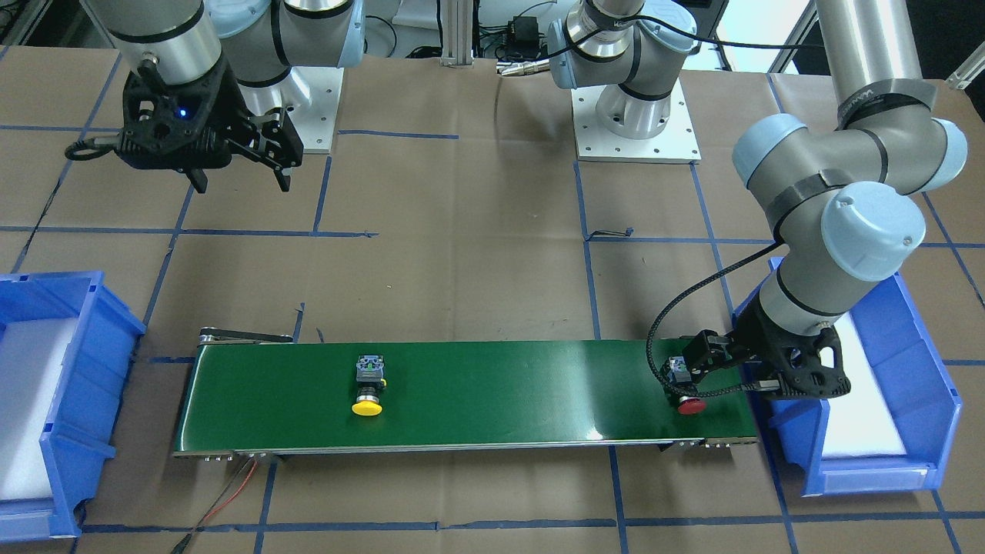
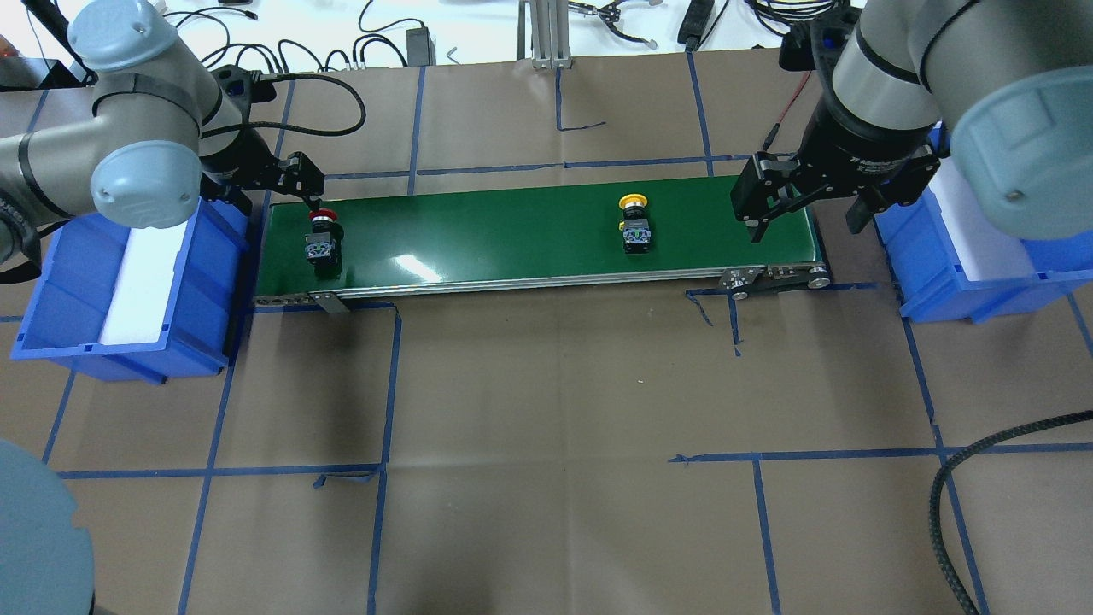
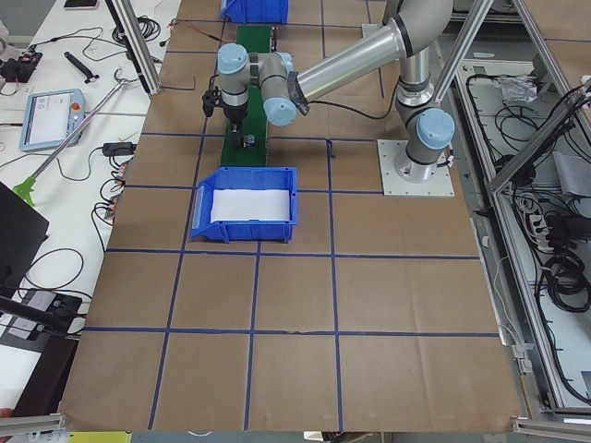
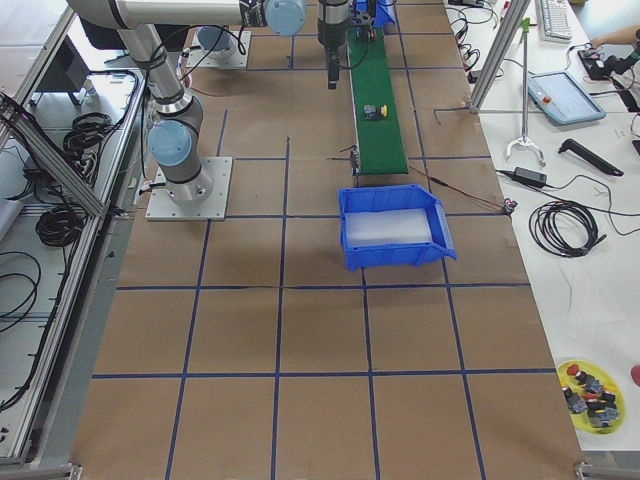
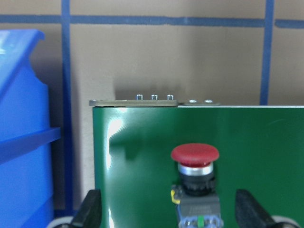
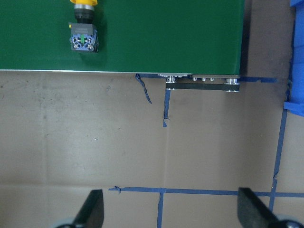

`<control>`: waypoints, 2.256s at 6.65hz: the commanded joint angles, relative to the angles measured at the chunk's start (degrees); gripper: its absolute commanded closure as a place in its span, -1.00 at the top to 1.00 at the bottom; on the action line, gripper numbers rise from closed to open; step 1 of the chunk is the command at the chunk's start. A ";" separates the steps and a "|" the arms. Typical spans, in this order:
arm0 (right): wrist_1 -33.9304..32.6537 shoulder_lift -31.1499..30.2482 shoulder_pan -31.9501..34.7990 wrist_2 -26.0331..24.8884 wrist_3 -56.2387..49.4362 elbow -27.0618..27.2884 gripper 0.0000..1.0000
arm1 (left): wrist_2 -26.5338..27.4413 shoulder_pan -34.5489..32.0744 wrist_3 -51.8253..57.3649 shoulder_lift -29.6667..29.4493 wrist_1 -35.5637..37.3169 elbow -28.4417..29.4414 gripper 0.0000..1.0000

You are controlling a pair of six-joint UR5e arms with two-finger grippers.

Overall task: Transport two buttons from left to right
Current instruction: 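Place the red button on the conveyor while the right gripper lowers, then lower the right gripper onto the arriving yellow button on the belt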

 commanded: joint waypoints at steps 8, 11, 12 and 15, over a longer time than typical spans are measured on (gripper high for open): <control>-25.51 18.35 -2.24 2.02 4.32 -1.73 0.99 | 0.44 -10.17 -11.58 12.30 -27.19 8.20 1.00; -27.98 21.45 -1.98 5.45 5.20 -1.30 0.99 | 0.26 -10.17 -11.49 13.09 -27.20 7.68 1.00; -27.89 23.11 -1.98 5.36 5.20 -1.21 0.99 | 0.17 -10.17 -11.23 13.27 -26.94 7.50 1.00; -27.89 25.06 -1.71 5.36 5.20 -1.03 0.99 | 0.26 -10.08 -10.87 13.45 -26.67 7.50 1.00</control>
